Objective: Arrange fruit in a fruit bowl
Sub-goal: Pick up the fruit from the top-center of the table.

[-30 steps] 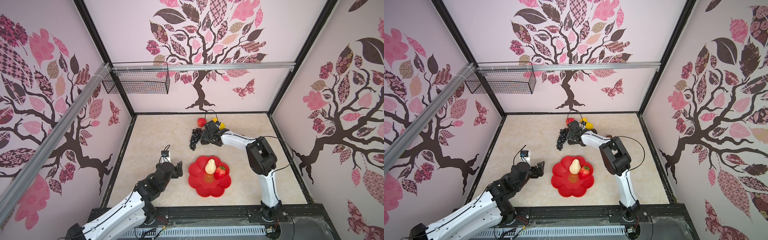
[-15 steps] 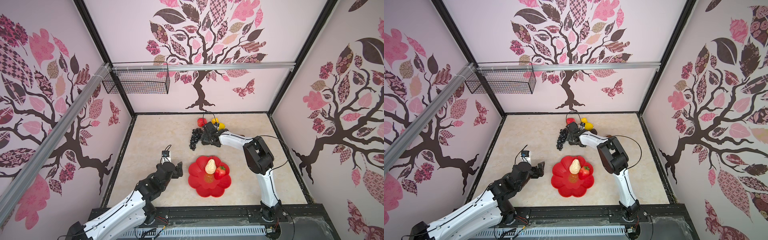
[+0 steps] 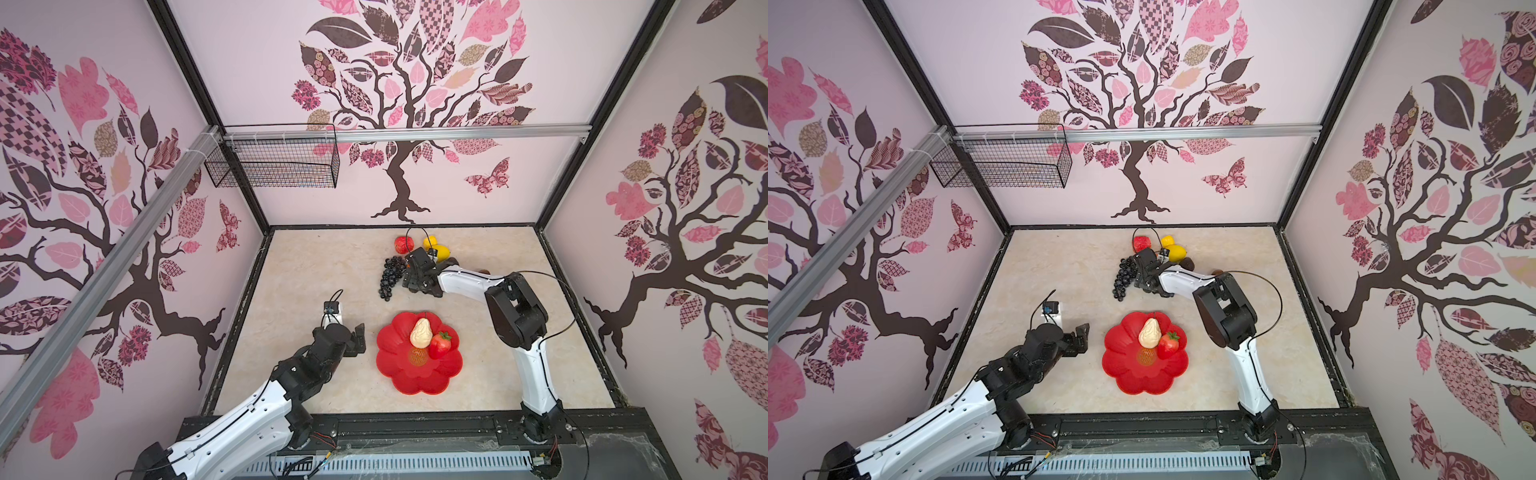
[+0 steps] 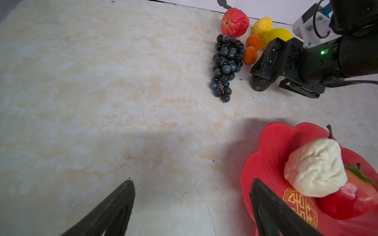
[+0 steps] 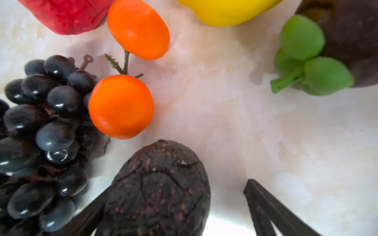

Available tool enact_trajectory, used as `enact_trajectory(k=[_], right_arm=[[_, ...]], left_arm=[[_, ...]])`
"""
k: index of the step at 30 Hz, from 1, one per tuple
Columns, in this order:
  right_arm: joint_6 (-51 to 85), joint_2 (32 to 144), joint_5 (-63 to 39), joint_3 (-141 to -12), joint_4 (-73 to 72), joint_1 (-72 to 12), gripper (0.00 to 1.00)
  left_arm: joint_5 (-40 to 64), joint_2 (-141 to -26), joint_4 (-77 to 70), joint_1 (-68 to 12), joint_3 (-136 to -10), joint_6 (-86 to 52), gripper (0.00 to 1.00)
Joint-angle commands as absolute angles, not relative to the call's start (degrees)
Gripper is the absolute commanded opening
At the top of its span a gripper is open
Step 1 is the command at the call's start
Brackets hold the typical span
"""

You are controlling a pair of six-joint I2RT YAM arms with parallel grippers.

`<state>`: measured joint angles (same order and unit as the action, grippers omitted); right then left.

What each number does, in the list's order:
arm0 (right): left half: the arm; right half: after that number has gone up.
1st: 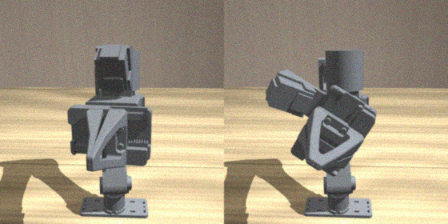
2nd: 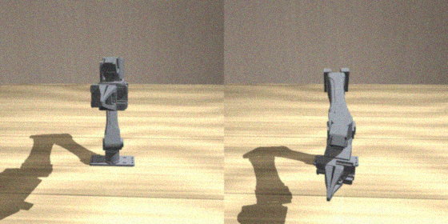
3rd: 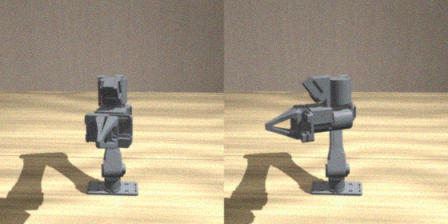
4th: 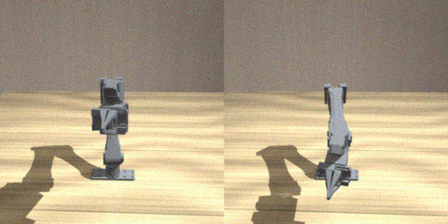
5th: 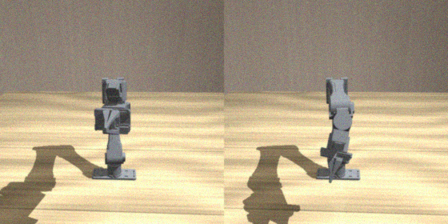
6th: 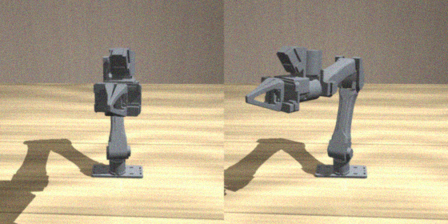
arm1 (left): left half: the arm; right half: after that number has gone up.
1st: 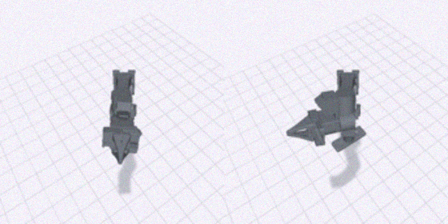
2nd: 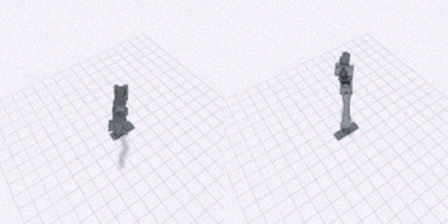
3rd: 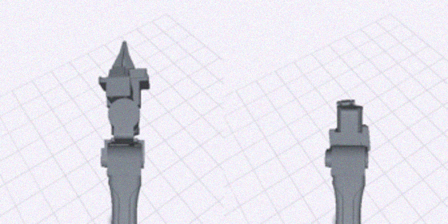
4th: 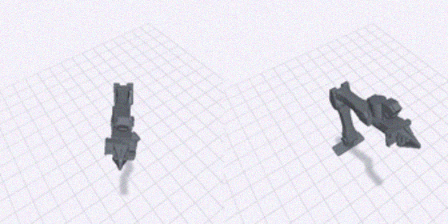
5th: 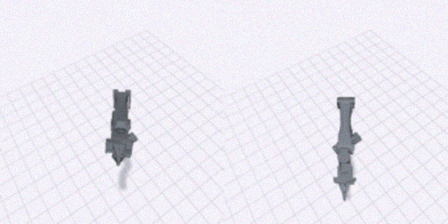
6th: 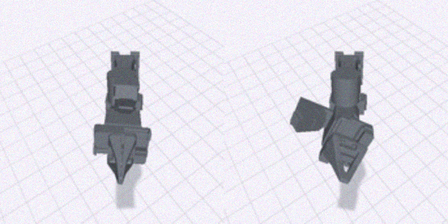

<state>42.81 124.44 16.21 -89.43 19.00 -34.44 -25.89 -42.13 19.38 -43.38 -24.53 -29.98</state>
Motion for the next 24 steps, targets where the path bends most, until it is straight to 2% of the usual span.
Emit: enact_trajectory(k=[1, 13, 24], right_arm=[[40.07, 125.34, 16.70, -91.28, 19.34, -34.55, 0.89], [37.98, 124.78, 15.85, -91.02, 17.70, -33.74, 0.65], [38.32, 120.69, 12.57, -87.18, 14.22, -33.70, 0.61]], left_arm=[[-26.68, -42.28, 19.42, -43.24, -25.31, -29.92, 0.91], [-26.35, -42.62, 19.25, -43.24, -25.41, -29.96, 0.92], [-25.32, -44.01, 18.34, -43.25, -25.49, -29.63, 0.92]])
